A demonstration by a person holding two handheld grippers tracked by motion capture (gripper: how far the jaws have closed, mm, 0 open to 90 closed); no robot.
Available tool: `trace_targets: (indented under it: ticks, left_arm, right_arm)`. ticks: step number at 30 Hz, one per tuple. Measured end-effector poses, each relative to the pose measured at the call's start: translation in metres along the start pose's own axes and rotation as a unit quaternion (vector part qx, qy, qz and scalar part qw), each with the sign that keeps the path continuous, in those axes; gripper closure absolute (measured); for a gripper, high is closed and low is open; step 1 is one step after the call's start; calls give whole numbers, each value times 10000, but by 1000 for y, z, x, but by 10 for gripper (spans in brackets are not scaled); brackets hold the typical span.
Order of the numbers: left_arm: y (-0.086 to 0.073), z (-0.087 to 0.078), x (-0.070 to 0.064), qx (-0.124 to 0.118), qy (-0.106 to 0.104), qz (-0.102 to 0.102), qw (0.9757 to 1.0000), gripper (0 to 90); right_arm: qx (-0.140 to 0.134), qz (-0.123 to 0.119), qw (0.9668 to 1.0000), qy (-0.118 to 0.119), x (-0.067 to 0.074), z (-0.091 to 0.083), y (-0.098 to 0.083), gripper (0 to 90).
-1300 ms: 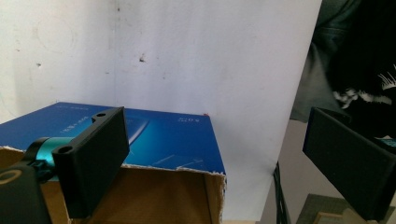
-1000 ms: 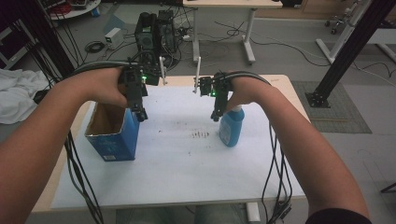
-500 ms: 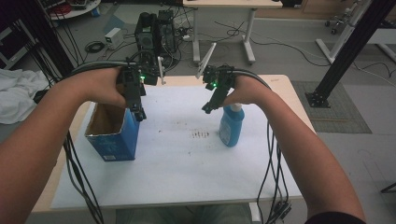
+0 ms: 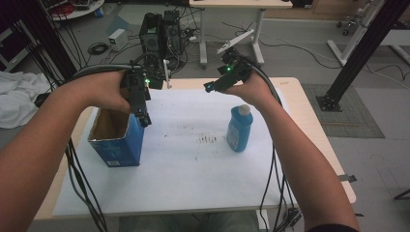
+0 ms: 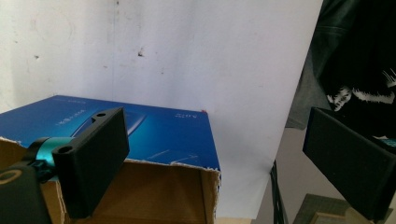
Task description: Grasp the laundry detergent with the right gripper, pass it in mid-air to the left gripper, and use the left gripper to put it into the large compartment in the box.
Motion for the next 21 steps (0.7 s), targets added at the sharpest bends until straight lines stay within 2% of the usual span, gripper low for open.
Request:
trace_targets:
  ticks: [1, 4, 7, 8, 11, 16, 18, 21]
  left_arm:
    - [0, 0, 0, 6, -1, 13, 10000, 70]
    - [-1, 2, -2, -9, -38, 7, 10000, 70]
    - [-2, 3, 0, 26, -18, 30, 10000, 70]
    - [-2, 4, 1, 19, -55, 15, 10000, 70]
    - [0, 4, 2, 1, 9, 68, 10000, 70]
    - [5, 7, 0, 15, -58, 153, 9999, 70]
    - [6, 7, 0, 4, -29, 217, 9998, 70]
    - [8, 7, -2, -40, -30, 264, 9996, 70]
  right_arm:
    - [-160, 147, 9998, -16, -5, -2, -3, 117]
    - [-370, 415, 9983, -197, -15, -10, -14, 117]
    - [-644, 730, 9945, -388, -26, -27, -34, 117]
    - [-693, 784, 9937, -402, -27, -31, -39, 117]
    - [-850, 967, 9905, -489, -32, -49, -60, 117]
    - [-1060, 1222, 9844, -690, -31, -77, -101, 117]
    - [-1180, 1243, 9823, -752, -30, -87, -120, 117]
    - [-1269, 1334, 9793, -837, -23, -99, -146, 117]
Point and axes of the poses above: each handheld gripper's, and its own axes: z roughly forward along the jaws, y roughly out of its top, x roughly to its left, the point moved 1 cm from there along z, roughly forward along the jaws, and after that the axes turned 4 degrees about x, right-handed, at the moved point
